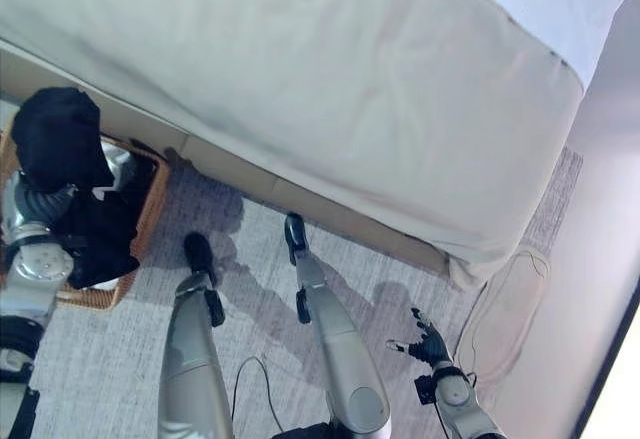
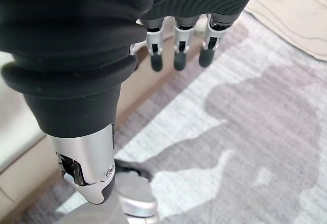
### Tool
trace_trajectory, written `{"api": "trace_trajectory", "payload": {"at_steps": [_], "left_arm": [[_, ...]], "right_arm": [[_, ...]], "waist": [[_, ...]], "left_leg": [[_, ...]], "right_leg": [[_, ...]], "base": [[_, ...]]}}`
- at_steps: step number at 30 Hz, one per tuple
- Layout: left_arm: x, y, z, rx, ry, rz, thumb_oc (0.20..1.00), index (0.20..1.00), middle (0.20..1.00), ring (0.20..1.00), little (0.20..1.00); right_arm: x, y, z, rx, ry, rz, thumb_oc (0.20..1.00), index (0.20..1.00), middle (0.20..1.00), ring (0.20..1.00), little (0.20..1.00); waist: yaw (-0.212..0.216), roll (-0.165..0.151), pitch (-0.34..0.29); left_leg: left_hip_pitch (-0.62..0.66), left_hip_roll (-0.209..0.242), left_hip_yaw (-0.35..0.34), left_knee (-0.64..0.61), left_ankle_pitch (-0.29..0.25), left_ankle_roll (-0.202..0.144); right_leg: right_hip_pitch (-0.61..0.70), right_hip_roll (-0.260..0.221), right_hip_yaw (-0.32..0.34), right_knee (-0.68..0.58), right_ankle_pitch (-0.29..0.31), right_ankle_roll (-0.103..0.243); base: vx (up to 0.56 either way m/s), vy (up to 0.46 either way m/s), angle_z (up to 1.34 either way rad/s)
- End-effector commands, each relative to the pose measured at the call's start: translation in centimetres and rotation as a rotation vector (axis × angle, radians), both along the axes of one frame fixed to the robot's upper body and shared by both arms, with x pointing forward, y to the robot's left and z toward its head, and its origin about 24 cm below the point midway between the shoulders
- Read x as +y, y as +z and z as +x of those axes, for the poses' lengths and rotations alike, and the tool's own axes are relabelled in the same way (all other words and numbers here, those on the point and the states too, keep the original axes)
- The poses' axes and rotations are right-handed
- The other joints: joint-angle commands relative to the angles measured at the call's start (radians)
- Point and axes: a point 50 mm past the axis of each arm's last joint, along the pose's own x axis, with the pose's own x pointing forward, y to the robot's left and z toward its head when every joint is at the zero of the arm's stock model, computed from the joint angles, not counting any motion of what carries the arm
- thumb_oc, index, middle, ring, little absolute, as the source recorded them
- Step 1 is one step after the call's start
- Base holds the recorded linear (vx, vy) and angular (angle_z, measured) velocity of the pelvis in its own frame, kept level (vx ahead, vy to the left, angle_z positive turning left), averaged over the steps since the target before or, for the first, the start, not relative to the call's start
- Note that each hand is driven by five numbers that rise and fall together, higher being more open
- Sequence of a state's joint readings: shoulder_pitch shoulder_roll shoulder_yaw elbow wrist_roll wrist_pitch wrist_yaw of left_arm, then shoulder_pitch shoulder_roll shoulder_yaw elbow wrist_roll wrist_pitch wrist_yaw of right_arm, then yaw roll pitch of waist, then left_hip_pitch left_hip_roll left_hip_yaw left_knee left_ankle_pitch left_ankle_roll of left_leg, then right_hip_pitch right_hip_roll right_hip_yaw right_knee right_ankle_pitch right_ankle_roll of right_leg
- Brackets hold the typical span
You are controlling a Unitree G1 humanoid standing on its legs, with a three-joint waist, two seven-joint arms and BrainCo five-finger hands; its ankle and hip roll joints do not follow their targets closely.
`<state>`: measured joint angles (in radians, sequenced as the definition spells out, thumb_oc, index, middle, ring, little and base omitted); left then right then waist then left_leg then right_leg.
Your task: Pick up clothes into the bucket
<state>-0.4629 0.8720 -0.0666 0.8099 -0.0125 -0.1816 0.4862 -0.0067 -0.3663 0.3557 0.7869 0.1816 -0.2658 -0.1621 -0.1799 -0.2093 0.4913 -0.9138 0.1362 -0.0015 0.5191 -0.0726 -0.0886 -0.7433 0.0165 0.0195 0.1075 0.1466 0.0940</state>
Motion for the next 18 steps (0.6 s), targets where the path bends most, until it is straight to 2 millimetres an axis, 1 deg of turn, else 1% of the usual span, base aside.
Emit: {"api": "trace_trajectory", "payload": {"at_steps": [1, 4, 6, 7, 10, 11, 12, 13, 14, 15, 18], "left_arm": [[2.9, 4.8, -1.1, 0.033, 0.075, 0.242, 0.200, 0.200, 0.200, 0.200, 0.200], [3.0, 5.0, -1.0, 0.078, 0.080, 0.286, 0.200, 0.200, 0.200, 0.200, 0.200], [3.3, 4.6, -1.0, 0.122, 0.088, 0.279, 0.200, 0.200, 0.200, 0.200, 0.200], [3.8, 4.0, -1.4, 0.150, 0.099, 0.252, 0.200, 0.200, 0.200, 0.200, 0.200], [3.9, 3.6, -1.6, 0.160, 0.099, 0.232, 0.200, 0.200, 0.200, 0.200, 0.200], [4.5, 2.8, -2.3, 0.179, 0.119, 0.194, 0.200, 0.200, 0.200, 0.200, 0.200], [4.8, 2.4, -2.8, 0.190, 0.131, 0.181, 0.200, 0.200, 0.200, 0.200, 0.200], [4.9, 2.4, -2.8, 0.190, 0.132, 0.180, 0.200, 0.200, 0.200, 0.200, 0.200], [5.3, 1.9, -3.5, 0.209, 0.148, 0.173, 0.200, 0.200, 0.200, 0.200, 0.200], [5.3, 1.9, -3.5, 0.209, 0.149, 0.173, 0.200, 0.200, 0.200, 0.200, 0.200], [6.1, 1.6, -4.5, 0.234, 0.179, 0.175, 0.200, 0.200, 0.200, 0.200, 0.200]], "right_arm": [[0.1, 0.7, 0.5, -0.054, 0.000, 0.017, 1.000, 1.000, 1.000, 1.000, 1.000], [0.2, 0.7, 0.5, -0.054, 0.011, 0.015, 1.000, 1.000, 1.000, 1.000, 1.000], [0.1, 0.7, 0.5, -0.045, 0.008, 0.017, 1.000, 1.000, 1.000, 1.000, 1.000], [0.1, 0.6, 0.5, -0.040, 0.007, 0.022, 1.000, 1.000, 1.000, 1.000, 1.000], [0.0, 0.6, 0.5, -0.038, 0.006, 0.022, 1.000, 1.000, 1.000, 1.000, 1.000], [-0.1, 0.6, 0.5, -0.030, 0.008, 0.024, 1.000, 1.000, 1.000, 1.000, 1.000], [-0.2, 0.6, 0.5, -0.030, 0.009, 0.021, 1.000, 1.000, 1.000, 1.000, 1.000], [-0.2, 0.6, 0.5, -0.029, 0.010, 0.021, 1.000, 1.000, 1.000, 1.000, 1.000], [-0.3, 0.6, 0.4, -0.030, 0.011, 0.023, 1.000, 1.000, 1.000, 1.000, 1.000], [-0.3, 0.6, 0.4, -0.030, 0.011, 0.023, 1.000, 1.000, 1.000, 1.000, 1.000], [-0.3, 0.7, 0.4, -0.031, 0.017, 0.025, 1.000, 1.000, 1.000, 1.000, 1.000]], "waist": [[0.037, -0.118, 0.029], [0.036, -0.121, 0.029], [0.037, -0.121, 0.029], [0.039, -0.119, 0.029], [0.040, -0.119, 0.029], [0.049, -0.117, 0.029], [0.052, -0.116, 0.029], [0.050, -0.116, 0.029], [0.055, -0.116, 0.029], [0.054, -0.116, 0.029], [0.062, -0.117, 0.029]], "left_leg": [[-0.004, -0.058, -0.009, 0.105, -0.110, 0.052], [-0.016, -0.061, -0.011, 0.110, -0.114, 0.055], [-0.028, -0.064, -0.015, 0.113, -0.116, 0.057], [-0.037, -0.069, -0.018, 0.114, -0.115, 0.058], [-0.038, -0.070, -0.019, 0.110, -0.113, 0.058], [-0.040, -0.075, -0.028, 0.102, -0.110, 0.058], [-0.039, -0.076, -0.031, 0.100, -0.109, 0.057], [-0.039, -0.076, -0.031, 0.100, -0.109, 0.057], [-0.037, -0.080, -0.034, 0.091, -0.106, 0.057], [-0.037, -0.080, -0.034, 0.091, -0.106, 0.057], [-0.035, -0.084, -0.043, 0.078, -0.100, 0.055]], "right_leg": [[0.002, -0.062, 0.022, -0.048, 0.050, 0.087], [-0.008, -0.064, 0.021, -0.049, 0.051, 0.090], [-0.015, -0.066, 0.019, -0.049, 0.051, 0.092], [-0.022, -0.068, 0.015, -0.050, 0.051, 0.092], [-0.023, -0.070, 0.012, -0.051, 0.051, 0.093], [-0.023, -0.073, 0.004, -0.051, 0.046, 0.090], [-0.023, -0.075, 0.002, -0.051, 0.046, 0.089], [-0.022, -0.075, 0.001, -0.051, 0.045, 0.089], [-0.020, -0.077, -0.002, -0.052, 0.044, 0.087], [-0.020, -0.077, -0.003, -0.052, 0.044, 0.087], [-0.014, -0.079, -0.012, -0.057, 0.042, 0.085]], "base": [[0.02, 0.037, 0.01], [0.00, 0.000, 0.00], [0.02, 0.010, 0.01], [0.02, 0.013, 0.04], [0.02, -0.001, 0.04], [0.03, -0.005, 0.04], [0.03, -0.005, 0.05], [0.02, 0.001, 0.08], [0.01, 0.001, 0.10], [0.01, -0.003, 0.13], [0.01, -0.007, 0.05]]}}
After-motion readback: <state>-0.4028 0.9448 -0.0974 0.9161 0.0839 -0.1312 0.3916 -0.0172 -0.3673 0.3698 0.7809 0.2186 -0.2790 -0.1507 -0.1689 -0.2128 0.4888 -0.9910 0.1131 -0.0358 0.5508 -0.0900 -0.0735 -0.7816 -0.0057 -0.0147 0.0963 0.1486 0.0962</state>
